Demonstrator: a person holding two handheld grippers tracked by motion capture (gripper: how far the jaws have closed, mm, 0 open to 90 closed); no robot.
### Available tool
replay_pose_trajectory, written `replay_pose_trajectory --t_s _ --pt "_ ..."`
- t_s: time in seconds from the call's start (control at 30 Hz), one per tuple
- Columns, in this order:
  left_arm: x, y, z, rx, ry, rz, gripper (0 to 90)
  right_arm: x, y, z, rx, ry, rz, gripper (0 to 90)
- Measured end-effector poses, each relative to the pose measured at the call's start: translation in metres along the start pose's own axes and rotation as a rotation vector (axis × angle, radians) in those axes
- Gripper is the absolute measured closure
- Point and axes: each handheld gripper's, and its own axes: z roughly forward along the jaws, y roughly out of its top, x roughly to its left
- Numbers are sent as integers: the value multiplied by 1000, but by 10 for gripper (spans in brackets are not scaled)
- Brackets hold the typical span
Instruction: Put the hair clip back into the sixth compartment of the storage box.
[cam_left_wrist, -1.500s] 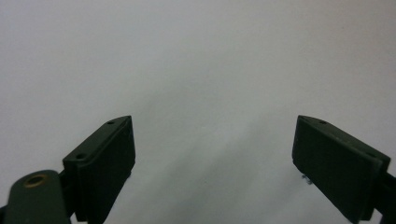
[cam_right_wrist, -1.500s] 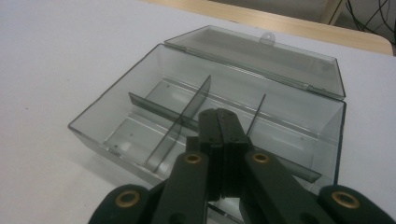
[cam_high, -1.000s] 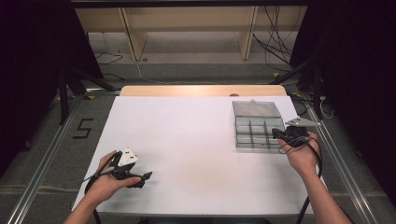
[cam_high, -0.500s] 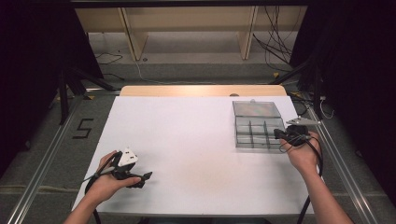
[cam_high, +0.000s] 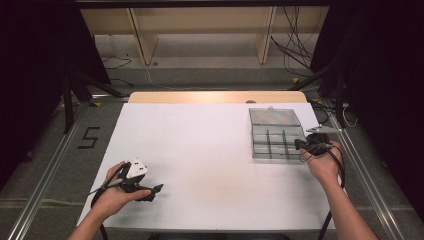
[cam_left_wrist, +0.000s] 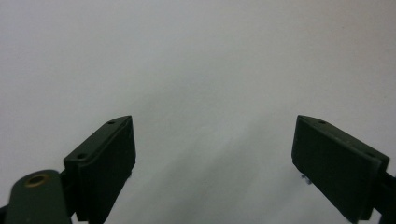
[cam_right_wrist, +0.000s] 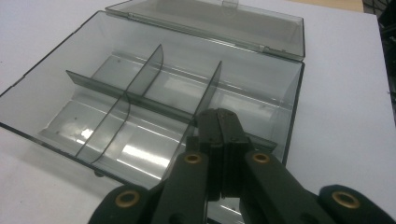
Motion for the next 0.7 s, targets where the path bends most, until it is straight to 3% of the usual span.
replay_pose_trajectory --t_s 0.7 --pt "0 0 0 4 -2 3 131 1 -2 16 86 -14 4 900"
